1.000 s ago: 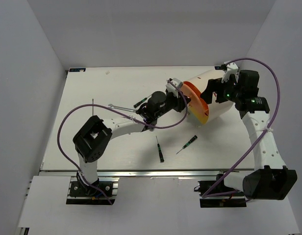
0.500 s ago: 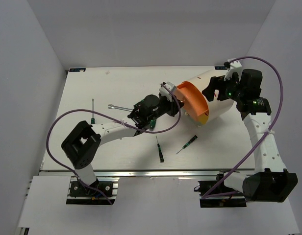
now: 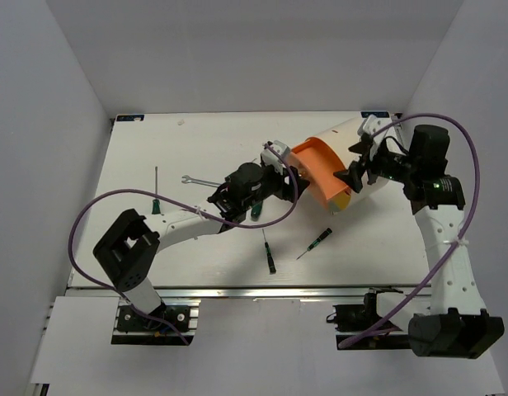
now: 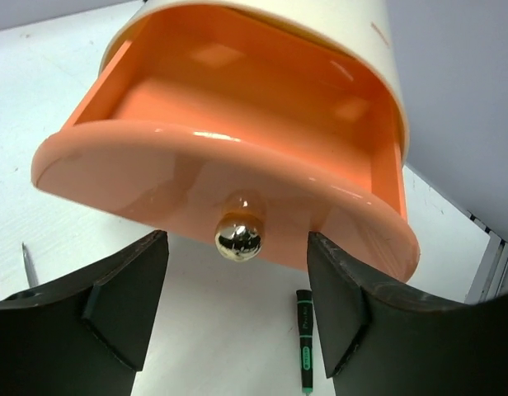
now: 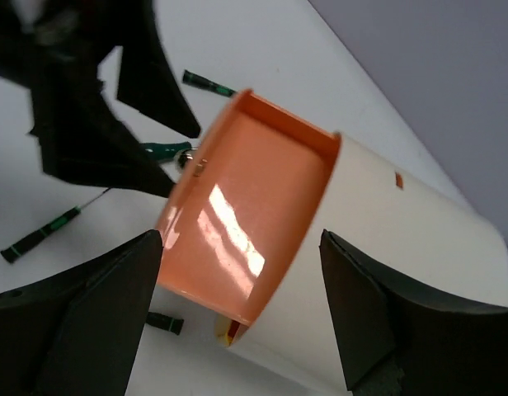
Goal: Sort the tools into containers
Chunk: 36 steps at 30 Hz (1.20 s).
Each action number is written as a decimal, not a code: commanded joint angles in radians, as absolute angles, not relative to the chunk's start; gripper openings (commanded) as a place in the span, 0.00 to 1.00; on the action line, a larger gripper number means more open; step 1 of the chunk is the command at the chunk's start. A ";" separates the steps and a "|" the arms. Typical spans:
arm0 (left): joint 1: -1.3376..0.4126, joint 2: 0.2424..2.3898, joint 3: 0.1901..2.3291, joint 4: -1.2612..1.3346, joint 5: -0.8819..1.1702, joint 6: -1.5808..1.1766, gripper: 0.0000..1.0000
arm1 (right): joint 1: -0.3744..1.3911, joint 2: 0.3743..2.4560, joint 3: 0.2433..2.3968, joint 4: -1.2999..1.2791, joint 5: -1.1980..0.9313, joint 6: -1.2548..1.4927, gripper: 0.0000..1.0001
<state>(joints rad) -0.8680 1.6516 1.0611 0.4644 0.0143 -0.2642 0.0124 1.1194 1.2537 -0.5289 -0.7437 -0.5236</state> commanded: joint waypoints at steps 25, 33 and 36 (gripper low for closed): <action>-0.868 0.733 0.566 -0.232 -0.235 -1.095 0.65 | 0.738 1.068 0.871 -0.917 -0.401 -1.327 0.60; -0.868 0.796 0.572 -0.221 -0.212 -1.094 0.68 | 0.870 1.219 0.796 -0.736 -0.071 -1.243 0.61; -0.868 0.795 0.568 -0.221 -0.209 -1.097 0.68 | 0.888 1.301 0.825 -0.710 0.001 -1.232 0.60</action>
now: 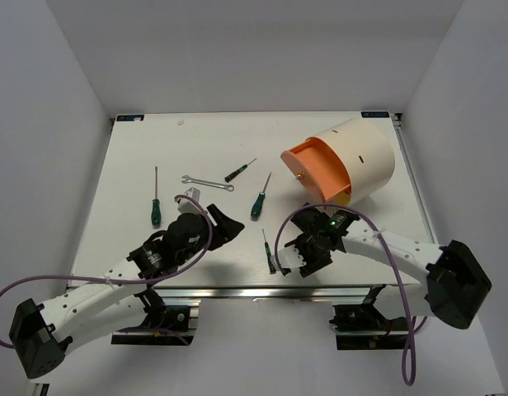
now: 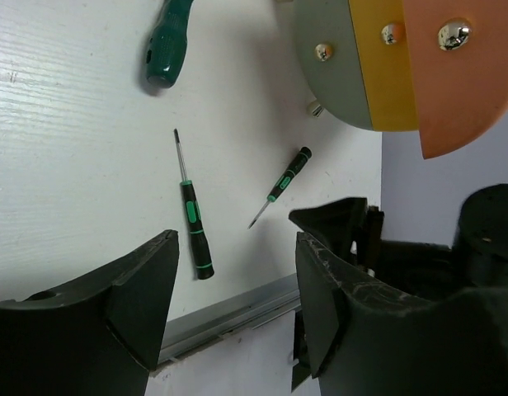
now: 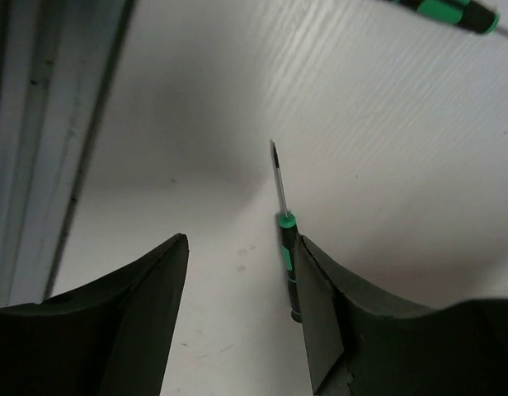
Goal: Sort the tools into containers
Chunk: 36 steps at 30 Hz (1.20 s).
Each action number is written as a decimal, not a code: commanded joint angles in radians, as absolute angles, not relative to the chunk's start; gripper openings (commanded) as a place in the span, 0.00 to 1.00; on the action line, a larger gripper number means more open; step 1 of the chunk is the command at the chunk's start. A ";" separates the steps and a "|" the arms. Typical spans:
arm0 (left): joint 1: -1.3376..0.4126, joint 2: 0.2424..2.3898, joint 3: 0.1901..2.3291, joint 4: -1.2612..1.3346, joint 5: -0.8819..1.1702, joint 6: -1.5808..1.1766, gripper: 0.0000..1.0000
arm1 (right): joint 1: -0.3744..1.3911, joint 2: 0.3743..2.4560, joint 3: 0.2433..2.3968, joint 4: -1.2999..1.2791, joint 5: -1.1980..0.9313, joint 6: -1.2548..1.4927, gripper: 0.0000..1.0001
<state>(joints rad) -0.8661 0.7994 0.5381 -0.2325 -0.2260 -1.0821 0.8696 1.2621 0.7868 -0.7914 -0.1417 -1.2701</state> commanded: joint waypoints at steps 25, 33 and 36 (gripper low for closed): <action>-0.868 0.615 0.512 -0.328 -0.262 -1.138 0.69 | 0.905 1.617 0.827 -0.661 0.166 -1.379 0.29; -0.868 0.603 0.517 -0.327 -0.255 -1.137 0.69 | 0.905 1.600 0.900 -0.771 0.014 -1.298 0.00; -0.868 0.584 0.514 -0.327 -0.259 -1.135 0.68 | 0.905 1.576 0.983 -0.839 -0.102 -1.160 0.00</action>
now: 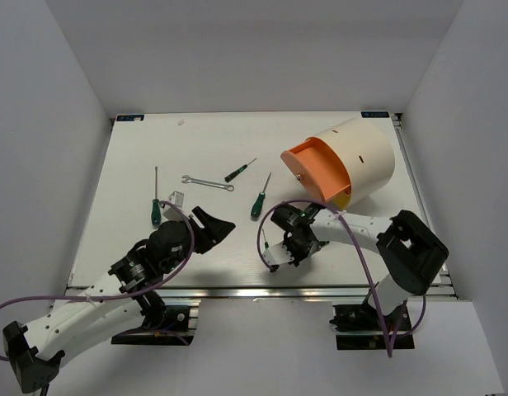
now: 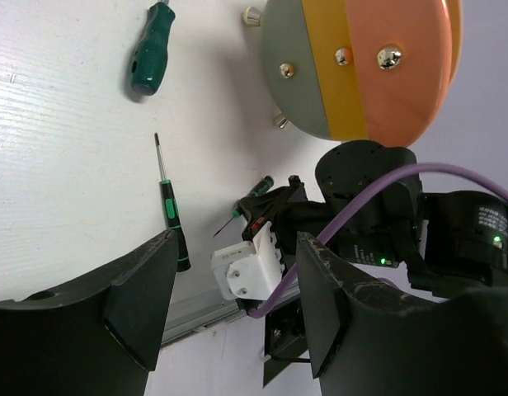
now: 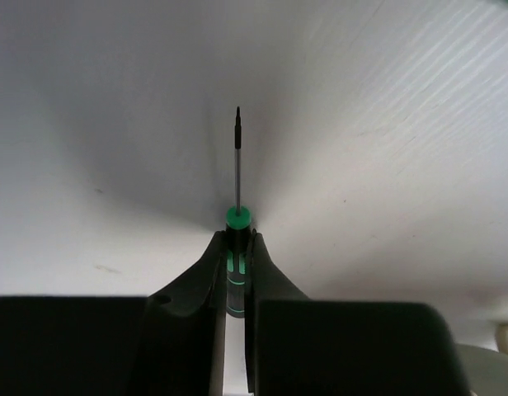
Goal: Sort the tools into containers
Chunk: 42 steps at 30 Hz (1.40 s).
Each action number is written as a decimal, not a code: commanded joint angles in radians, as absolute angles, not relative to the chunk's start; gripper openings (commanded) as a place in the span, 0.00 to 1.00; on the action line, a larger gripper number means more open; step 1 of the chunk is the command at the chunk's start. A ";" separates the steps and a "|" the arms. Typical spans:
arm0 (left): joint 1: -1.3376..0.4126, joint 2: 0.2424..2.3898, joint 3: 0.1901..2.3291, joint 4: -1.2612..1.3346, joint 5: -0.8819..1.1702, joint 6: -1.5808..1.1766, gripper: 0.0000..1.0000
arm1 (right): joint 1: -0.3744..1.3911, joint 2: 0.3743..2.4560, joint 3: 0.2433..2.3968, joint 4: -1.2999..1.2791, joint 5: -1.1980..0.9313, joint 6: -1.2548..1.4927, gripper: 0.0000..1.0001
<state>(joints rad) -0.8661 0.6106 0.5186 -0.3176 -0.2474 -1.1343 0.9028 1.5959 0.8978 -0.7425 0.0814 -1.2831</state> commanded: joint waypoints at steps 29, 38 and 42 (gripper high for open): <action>-0.890 0.840 0.601 -0.271 -0.235 -1.230 0.71 | 0.568 1.427 1.784 -0.744 -0.276 -0.250 0.00; -1.008 1.185 0.797 -0.354 -0.330 -1.287 0.77 | 0.419 1.416 1.675 -0.680 -0.129 -0.241 0.00; -1.034 1.348 0.903 -0.464 -0.334 -1.278 0.78 | 0.390 1.447 1.634 -0.690 -0.132 -0.274 0.00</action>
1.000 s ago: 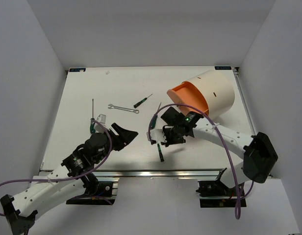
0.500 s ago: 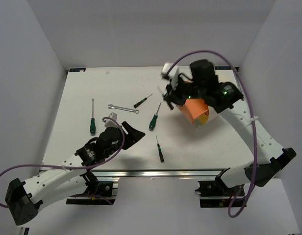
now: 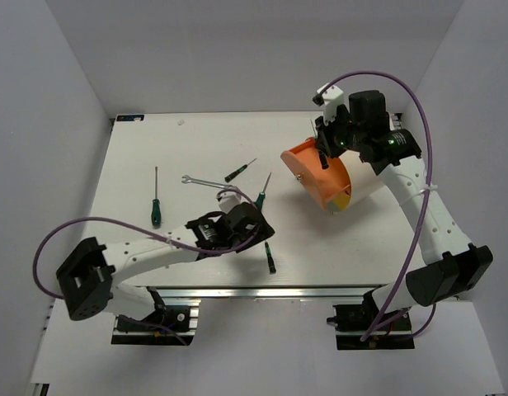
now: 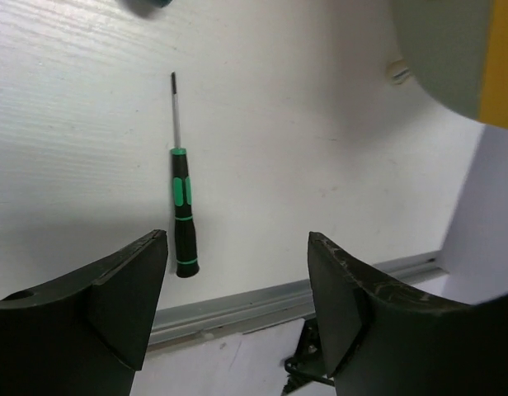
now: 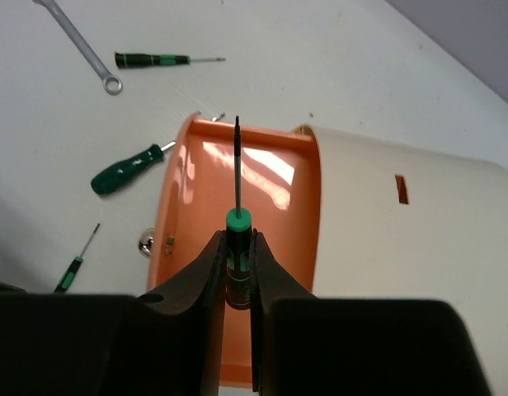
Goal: Sort the tools into containers
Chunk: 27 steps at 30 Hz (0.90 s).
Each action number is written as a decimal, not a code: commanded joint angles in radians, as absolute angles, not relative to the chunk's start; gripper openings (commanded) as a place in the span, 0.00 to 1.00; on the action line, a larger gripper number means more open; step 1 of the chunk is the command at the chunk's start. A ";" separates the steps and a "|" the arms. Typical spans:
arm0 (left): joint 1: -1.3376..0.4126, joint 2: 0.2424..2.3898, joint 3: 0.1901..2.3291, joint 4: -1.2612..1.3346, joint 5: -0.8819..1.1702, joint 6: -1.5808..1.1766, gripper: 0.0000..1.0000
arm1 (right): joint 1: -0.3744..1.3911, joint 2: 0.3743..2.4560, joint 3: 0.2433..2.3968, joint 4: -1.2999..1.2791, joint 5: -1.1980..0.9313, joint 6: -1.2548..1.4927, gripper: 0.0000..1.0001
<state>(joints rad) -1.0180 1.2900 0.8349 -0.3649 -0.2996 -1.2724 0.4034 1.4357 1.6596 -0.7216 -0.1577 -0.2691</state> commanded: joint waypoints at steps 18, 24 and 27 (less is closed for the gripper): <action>-1.049 1.851 1.239 -0.733 -0.239 -1.167 0.61 | 0.292 1.425 1.687 -0.721 -0.244 -0.279 0.64; -1.058 1.983 1.318 -0.836 -0.187 -1.155 0.27 | 0.233 1.373 1.671 -0.696 -0.290 -0.245 0.64; -1.058 1.976 1.328 -0.850 -0.204 -1.155 0.06 | 0.201 1.344 1.655 -0.675 -0.316 -0.236 0.67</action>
